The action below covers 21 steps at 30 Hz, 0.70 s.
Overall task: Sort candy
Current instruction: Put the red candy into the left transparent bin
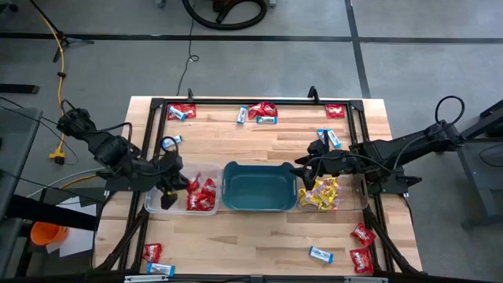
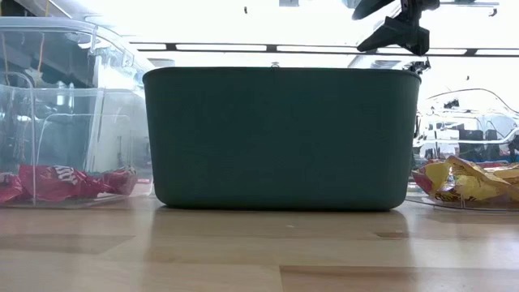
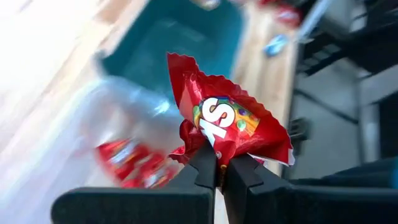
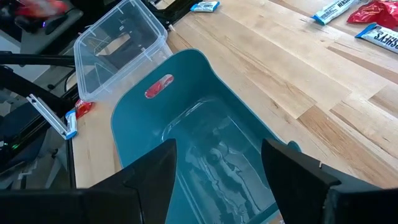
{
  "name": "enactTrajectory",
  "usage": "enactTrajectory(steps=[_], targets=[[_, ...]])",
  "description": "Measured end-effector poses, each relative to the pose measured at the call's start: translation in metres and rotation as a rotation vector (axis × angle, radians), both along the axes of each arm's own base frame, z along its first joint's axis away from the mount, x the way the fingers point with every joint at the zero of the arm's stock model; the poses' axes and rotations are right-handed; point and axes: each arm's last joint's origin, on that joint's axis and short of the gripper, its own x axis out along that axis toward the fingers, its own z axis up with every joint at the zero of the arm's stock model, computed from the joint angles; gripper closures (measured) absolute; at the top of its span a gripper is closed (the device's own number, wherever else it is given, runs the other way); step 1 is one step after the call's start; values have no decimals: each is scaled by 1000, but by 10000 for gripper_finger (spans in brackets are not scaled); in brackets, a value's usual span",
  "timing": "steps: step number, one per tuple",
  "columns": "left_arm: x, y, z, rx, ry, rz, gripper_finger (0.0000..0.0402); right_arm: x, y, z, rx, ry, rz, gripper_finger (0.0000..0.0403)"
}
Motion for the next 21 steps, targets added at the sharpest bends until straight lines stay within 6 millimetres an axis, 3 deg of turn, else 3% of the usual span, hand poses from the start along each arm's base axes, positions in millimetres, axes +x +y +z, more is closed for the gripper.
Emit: enactTrajectory(steps=[5, 10, 21], targets=[[2, 2, -30, 41, 114, 23, 391, 0, 0, 0, 0, -1, 0, 172], [9, -4, -61, 25, 260, 19, 349, 0, 0, 0, -1, -2, -8, 172], [11, -1, -64, -53, 319, 40, 198, 2, 0, 3, 7, -33, -11, 172]])
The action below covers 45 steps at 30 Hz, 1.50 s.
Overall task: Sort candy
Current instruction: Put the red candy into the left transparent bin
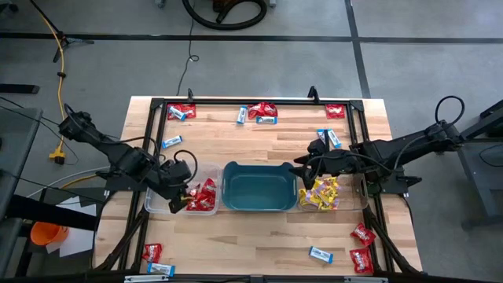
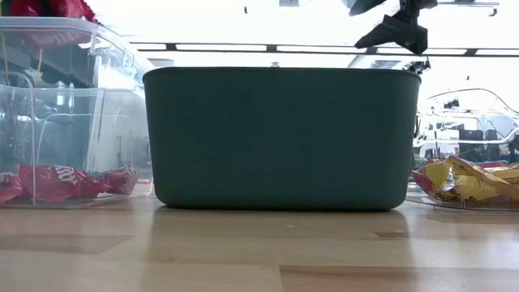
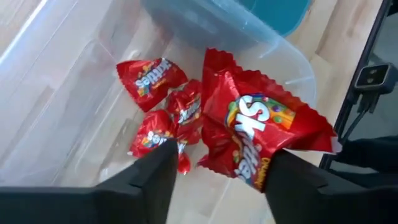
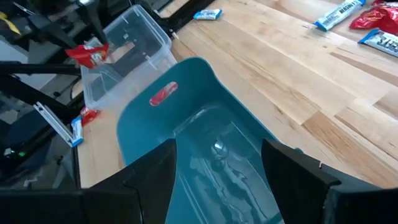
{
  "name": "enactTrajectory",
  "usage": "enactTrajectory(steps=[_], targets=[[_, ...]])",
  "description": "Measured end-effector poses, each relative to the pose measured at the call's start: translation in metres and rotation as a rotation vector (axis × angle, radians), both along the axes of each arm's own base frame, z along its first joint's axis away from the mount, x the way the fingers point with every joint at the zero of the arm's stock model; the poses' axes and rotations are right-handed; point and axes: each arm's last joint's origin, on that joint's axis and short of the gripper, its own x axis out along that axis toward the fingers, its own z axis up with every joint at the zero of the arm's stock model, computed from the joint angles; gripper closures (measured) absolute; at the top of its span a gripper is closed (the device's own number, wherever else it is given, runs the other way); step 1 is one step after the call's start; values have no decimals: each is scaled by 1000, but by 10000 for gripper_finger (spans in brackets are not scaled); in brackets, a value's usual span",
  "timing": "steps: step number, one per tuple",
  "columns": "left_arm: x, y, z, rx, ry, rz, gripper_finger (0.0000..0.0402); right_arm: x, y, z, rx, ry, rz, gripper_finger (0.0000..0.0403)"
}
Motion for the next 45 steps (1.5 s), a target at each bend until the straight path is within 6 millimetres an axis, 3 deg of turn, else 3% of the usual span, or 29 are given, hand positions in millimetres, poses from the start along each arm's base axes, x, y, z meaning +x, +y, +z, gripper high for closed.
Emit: enactTrajectory(steps=[5, 8, 10, 13, 15, 16, 18, 19, 21, 24, 26, 31, 37, 41, 45], targets=[[-3, 15, -6, 44, 128, 65, 162, 2, 0, 3, -10, -35, -24, 172], [6, 19, -3, -1, 61, 94, 158, 3, -1, 5, 9, -66, -39, 172], [3, 24, -3, 76, 76, 99, 159, 4, -2, 7, 17, -86, -45, 172], [4, 33, -5, 14, 94, 298, 160, 6, -4, 9, 22, -109, -53, 172], [6, 34, -2, -5, 82, 224, 160, 6, -5, 9, 32, -118, -61, 172], [0, 35, -4, 22, 144, 188, 160, 7, -5, 10, 32, -123, -61, 172], [-11, 40, -9, 15, 267, 308, 160, 7, -6, 11, 33, -130, -63, 172], [-6, 40, -7, -32, 212, 360, 160, 7, -6, 11, 35, -132, -67, 172], [-1, 39, 2, -55, 83, 299, 160, 8, -6, 11, 39, -139, -69, 172], [-10, 43, 3, -65, 91, 370, 160, 8, -7, 12, 36, -147, -71, 172], [-2, 42, 15, -105, -107, 365, 160, 10, -9, 13, 53, -168, -89, 172], [-6, 51, 41, 1, -431, 388, 160, 27, -22, 17, 142, -280, -180, 172], [-17, 75, 56, 206, -559, 463, 161, 76, -70, 26, 151, -177, -215, 172], [-21, 89, 60, 312, -570, 470, 161, 110, -128, 32, 88, 20, -336, 172], [-22, 99, 62, 365, -577, 541, 161, 135, -192, 20, 104, 192, -480, 172]])
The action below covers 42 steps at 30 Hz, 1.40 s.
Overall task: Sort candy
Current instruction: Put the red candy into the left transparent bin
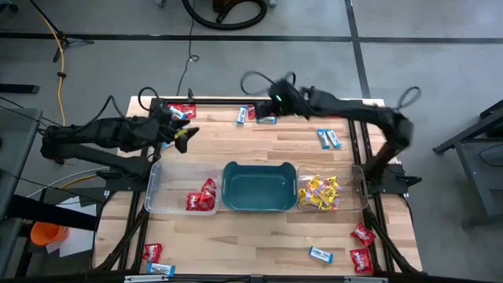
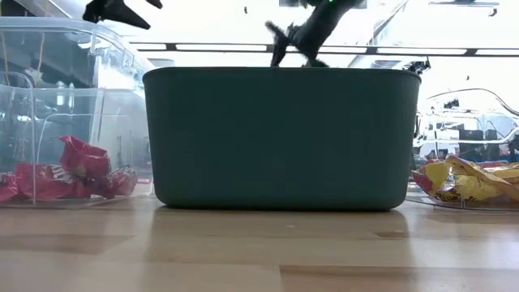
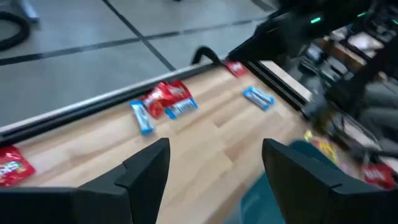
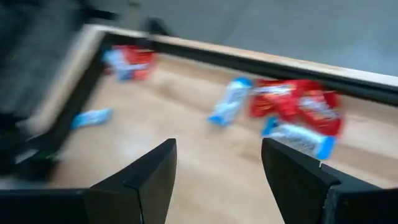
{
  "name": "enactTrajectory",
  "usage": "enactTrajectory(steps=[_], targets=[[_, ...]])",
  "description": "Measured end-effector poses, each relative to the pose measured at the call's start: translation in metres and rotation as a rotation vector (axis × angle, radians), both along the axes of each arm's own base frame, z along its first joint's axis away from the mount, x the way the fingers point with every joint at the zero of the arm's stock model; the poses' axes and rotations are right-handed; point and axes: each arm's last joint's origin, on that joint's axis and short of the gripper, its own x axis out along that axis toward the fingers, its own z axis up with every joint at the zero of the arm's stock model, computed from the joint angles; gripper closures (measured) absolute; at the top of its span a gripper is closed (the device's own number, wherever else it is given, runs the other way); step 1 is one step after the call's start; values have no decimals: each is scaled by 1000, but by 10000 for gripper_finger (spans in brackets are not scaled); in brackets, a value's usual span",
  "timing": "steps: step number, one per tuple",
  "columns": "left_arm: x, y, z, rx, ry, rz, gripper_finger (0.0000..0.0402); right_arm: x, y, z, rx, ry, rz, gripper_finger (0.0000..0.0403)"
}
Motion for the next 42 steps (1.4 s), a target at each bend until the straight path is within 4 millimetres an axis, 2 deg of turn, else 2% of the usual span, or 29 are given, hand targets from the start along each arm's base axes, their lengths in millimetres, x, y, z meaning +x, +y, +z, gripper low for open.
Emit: enactTrajectory(steps=[4, 7, 12, 16, 24, 28, 31, 33, 35, 39, 40, 42], targets=[[1, 5, 0, 1, -1, 39, 161, 20, -50, -32, 66, 108, -86, 172], [1, 7, -1, 1, 6, 50, 161, 30, -74, -64, 131, 194, -99, 172], [1, 7, -1, -21, -13, 66, 161, 26, -96, -112, 210, 379, -110, 172], [1, 8, 0, -14, -15, 83, 161, 14, -106, -137, 239, 460, -126, 172], [0, 9, 0, 29, -7, 129, 161, 6, -127, -148, 220, 399, -175, 172], [0, 9, 0, 29, -7, 130, 161, 5, -135, -170, 292, 395, -155, 172], [0, 9, 0, 29, -7, 130, 161, 7, -138, -176, 309, 368, -134, 179], [0, 9, 0, 29, -7, 130, 161, 8, -138, -177, 300, 379, -139, 200], [0, 9, 0, 29, -7, 131, 161, 8, -138, -178, 285, 392, -128, 241], [0, 9, 0, 32, -6, 134, 161, 7, -138, -170, 244, 418, -79, 371], [-1, 9, 0, 33, -8, 133, 161, 6, -137, -163, 215, 429, -55, 385], [-4, 9, 1, 33, -17, 133, 161, 2, -134, -144, 168, 440, -32, 381]])
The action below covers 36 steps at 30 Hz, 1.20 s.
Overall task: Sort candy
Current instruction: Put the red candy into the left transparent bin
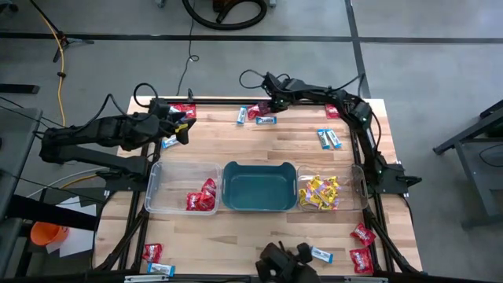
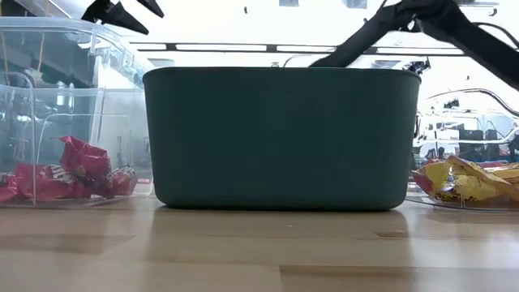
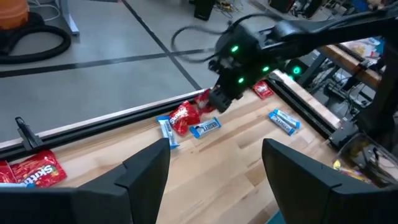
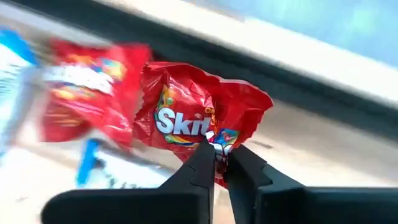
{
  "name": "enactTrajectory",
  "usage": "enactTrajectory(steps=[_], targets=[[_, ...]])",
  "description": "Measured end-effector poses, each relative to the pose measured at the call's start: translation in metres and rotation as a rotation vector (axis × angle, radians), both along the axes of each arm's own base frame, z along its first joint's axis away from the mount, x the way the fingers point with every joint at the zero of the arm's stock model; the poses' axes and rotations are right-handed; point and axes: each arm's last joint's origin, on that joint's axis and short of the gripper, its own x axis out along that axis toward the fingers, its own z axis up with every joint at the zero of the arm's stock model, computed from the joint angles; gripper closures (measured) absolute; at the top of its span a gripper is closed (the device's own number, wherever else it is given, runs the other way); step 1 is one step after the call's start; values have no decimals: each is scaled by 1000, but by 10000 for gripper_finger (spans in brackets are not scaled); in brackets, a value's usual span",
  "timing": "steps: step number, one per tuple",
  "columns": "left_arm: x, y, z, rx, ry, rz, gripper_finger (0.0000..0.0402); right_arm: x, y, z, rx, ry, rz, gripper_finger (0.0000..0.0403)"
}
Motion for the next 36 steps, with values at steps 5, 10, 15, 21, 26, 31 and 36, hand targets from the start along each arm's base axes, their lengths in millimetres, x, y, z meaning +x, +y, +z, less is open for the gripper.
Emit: enactTrajectory(steps=[5, 10, 15, 21, 26, 31, 36], targets=[[-12, -1, 2, -8, -17, -15, 161, -21, 20, 65, -139, 108, 106, 397], [-24, -1, 6, -8, -52, -16, 161, -34, 56, 126, -264, 57, 147, 399], [-27, -1, 7, -1, -65, -3, 161, -13, 101, 158, -288, -192, 205, 400], [-26, -1, 7, 7, -52, -12, 161, 44, 183, 147, -239, -388, 315, 401], [-25, -1, 6, 19, -36, -19, 161, 93, 261, 129, -266, -588, 579, 401], [-25, -1, 6, 9, -47, -13, 161, 127, 312, 108, -290, -818, 804, 401], [-24, -1, 7, -3, -62, -7, 161, 145, 331, 88, -320, -940, 838, 391]])
